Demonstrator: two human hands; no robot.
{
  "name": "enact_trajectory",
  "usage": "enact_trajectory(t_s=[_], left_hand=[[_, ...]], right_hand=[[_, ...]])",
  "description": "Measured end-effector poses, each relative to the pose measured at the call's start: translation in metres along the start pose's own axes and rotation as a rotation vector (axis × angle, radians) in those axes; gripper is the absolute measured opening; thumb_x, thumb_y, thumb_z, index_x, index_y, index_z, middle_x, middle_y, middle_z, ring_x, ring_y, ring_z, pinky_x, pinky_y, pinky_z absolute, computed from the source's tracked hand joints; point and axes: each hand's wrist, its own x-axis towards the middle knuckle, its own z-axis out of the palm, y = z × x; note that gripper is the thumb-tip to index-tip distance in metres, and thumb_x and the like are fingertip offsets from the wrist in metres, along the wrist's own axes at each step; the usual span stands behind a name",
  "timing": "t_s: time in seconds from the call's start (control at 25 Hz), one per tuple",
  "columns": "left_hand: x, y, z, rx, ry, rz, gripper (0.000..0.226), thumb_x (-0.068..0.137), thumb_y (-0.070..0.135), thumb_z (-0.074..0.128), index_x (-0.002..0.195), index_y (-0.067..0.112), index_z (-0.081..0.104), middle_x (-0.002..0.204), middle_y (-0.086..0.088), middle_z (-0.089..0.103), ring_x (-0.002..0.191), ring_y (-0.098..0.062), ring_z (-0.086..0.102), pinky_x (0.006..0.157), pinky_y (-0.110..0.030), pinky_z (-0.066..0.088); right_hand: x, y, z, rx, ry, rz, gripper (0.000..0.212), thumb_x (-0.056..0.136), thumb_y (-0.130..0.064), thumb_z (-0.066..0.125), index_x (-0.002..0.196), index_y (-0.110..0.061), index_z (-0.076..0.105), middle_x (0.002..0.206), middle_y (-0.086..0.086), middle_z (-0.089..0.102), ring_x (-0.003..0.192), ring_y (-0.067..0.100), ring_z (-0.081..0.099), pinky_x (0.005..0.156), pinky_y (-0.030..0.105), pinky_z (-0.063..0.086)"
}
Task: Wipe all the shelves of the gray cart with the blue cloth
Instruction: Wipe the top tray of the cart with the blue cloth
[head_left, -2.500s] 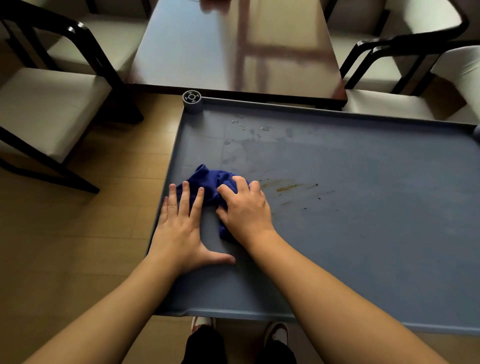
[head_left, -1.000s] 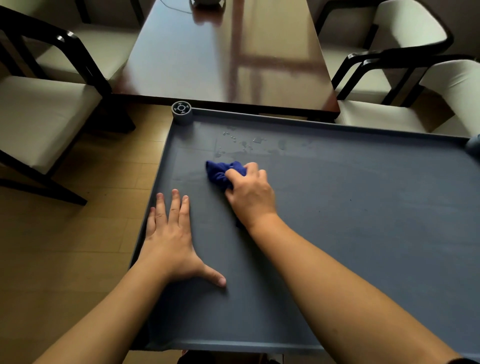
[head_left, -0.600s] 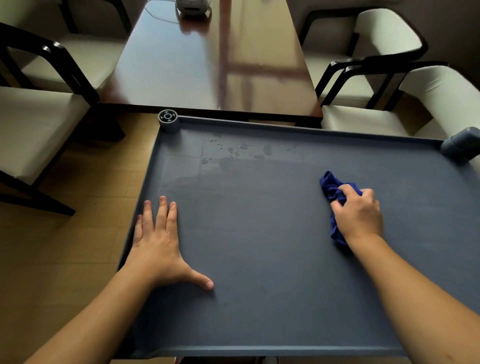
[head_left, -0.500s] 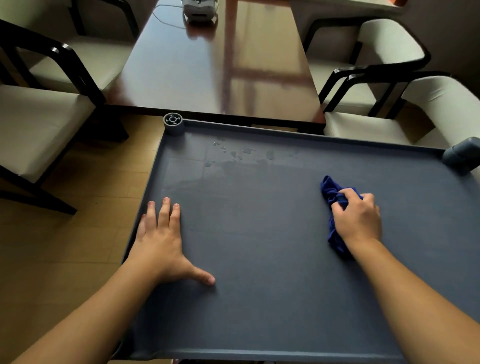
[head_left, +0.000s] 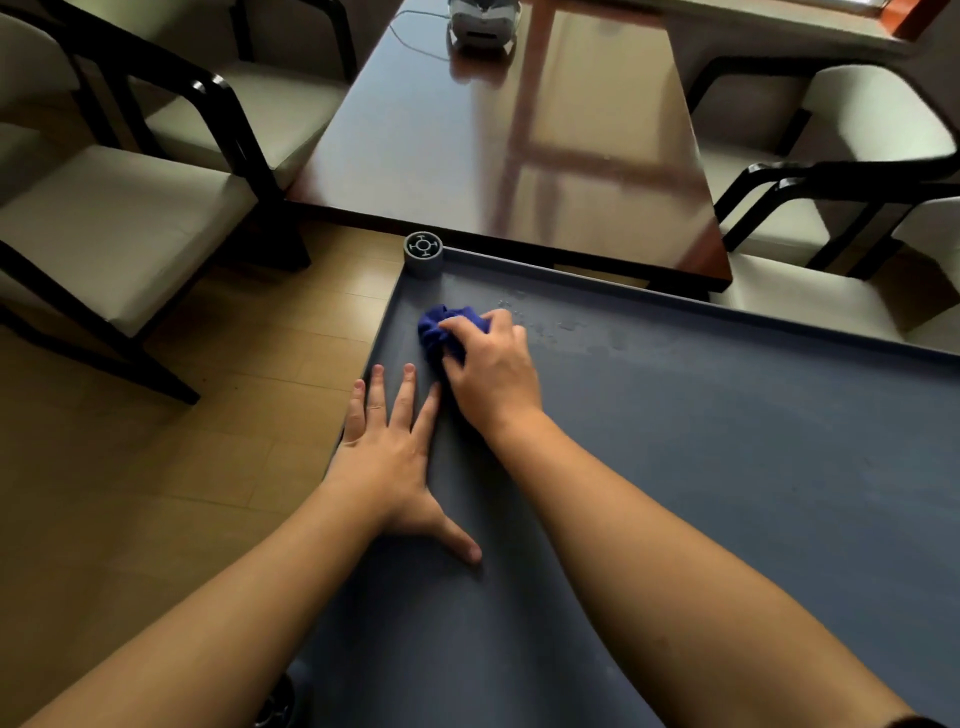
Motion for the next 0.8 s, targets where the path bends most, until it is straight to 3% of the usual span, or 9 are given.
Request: enact_trajectory(t_s=[0.12, 0.2, 0.44, 0.6, 0.68, 0.8], left_hand=[[0.003, -0.003, 0.002, 0.003, 0.012, 0.006, 0.185, 0.013, 0.116, 0.040, 0.155, 0.024, -0.037, 0.162, -0.013, -0.044, 0.136, -0.039, -0.056, 0.113, -0.058, -0.035], [0.005, -0.001, 0.000, 0.013, 0.017, 0.008, 0.185, 0.013, 0.116, 0.038, 0.156, 0.025, -0.035, 0.163, -0.012, -0.042, 0.137, -0.038, -0.055, 0.114, -0.060, -0.034], [0.007, 0.001, -0.005, -0.003, 0.001, -0.003, 0.184, 0.011, 0.117, 0.039, 0.155, 0.031, -0.035, 0.163, -0.006, -0.045, 0.137, -0.033, -0.057, 0.110, -0.054, -0.041], [0.009, 0.003, -0.005, 0.010, -0.014, -0.017, 0.185, 0.007, 0.117, 0.037, 0.155, 0.031, -0.036, 0.162, -0.006, -0.045, 0.139, -0.034, -0.055, 0.115, -0.058, -0.033], [0.009, 0.002, -0.004, 0.014, -0.021, -0.020, 0.186, 0.006, 0.117, 0.036, 0.154, 0.031, -0.036, 0.163, -0.006, -0.045, 0.139, -0.034, -0.054, 0.116, -0.059, -0.032], [0.009, 0.004, -0.007, 0.013, -0.048, -0.026, 0.186, 0.006, 0.117, 0.036, 0.154, 0.031, -0.037, 0.162, -0.008, -0.045, 0.139, -0.037, -0.054, 0.114, -0.059, -0.034]], right_hand=[[0.010, -0.004, 0.012, -0.192, -0.023, -0.097, 0.025, 0.094, -0.036, 0.054, 0.113, -0.024, 0.064, 0.113, 0.014, 0.052, 0.096, 0.034, 0.050, 0.065, 0.037, 0.047], [0.018, 0.012, 0.009, -0.236, -0.008, -0.077, 0.022, 0.094, -0.034, 0.054, 0.110, -0.023, 0.065, 0.113, 0.015, 0.052, 0.095, 0.037, 0.050, 0.064, 0.038, 0.048], [0.024, 0.128, -0.047, -0.279, 0.075, 0.238, 0.028, 0.091, -0.031, 0.057, 0.117, -0.026, 0.066, 0.121, 0.020, 0.048, 0.103, 0.042, 0.050, 0.080, 0.044, 0.050], [-0.036, 0.246, -0.118, -0.352, 0.167, 0.547, 0.032, 0.090, -0.028, 0.059, 0.121, -0.021, 0.065, 0.120, 0.024, 0.047, 0.104, 0.049, 0.050, 0.086, 0.050, 0.049], [-0.058, 0.268, -0.139, -0.357, 0.167, 0.622, 0.033, 0.093, -0.030, 0.057, 0.124, -0.022, 0.064, 0.122, 0.024, 0.046, 0.105, 0.049, 0.050, 0.088, 0.050, 0.048], [-0.060, 0.247, -0.135, -0.291, 0.195, 0.600, 0.034, 0.093, -0.025, 0.055, 0.126, -0.019, 0.064, 0.122, 0.026, 0.048, 0.103, 0.050, 0.051, 0.092, 0.048, 0.046]])
